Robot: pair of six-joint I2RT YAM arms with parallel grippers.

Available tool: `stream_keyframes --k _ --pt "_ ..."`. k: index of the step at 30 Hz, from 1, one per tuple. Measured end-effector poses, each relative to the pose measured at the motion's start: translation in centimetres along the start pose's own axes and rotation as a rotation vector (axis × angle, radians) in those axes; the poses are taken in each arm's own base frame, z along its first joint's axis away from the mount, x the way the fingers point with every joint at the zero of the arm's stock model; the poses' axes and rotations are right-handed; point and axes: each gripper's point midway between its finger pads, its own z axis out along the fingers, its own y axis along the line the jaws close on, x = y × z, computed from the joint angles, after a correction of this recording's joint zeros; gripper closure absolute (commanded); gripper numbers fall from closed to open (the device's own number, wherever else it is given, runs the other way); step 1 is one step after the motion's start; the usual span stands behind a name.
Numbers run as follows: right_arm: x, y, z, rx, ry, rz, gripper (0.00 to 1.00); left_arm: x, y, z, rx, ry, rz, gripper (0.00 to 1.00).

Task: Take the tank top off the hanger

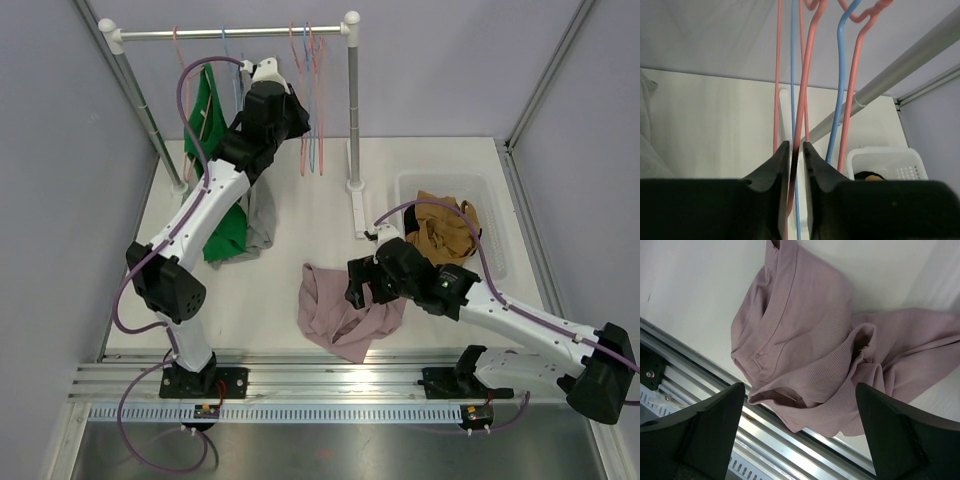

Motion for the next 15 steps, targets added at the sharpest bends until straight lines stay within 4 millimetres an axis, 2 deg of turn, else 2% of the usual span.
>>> stream_keyframes --k 2,4,12,14,15 --pt "0.6 -0.1 0.6 0.001 0.025 -0.007 0.0 0.2 0.1 -0.2 0.011 0.011 0.001 0.74" --pt "1.0 -0.1 1.1 0.003 0.042 -0.011 0.01 -0.1 0.2 -0.5 0.027 0.014 0.002 0.64" --pt "2.2 -0.6 3.2 0.037 0.1 -0.031 0.01 -2.8 -0.1 -3.6 0.078 -0.011 0.009 0.32" --pt "2.9 -0.9 4.0 0.056 0.136 -0.042 0.0 -3.5 -0.5 -5.1 0.1 -0.023 0.017 0.01" --pt "3.3 -0.9 4.4 0.067 0.158 -0.051 0.0 -3.8 -0.5 -6.1 0.113 -0.027 0.021 0.01"
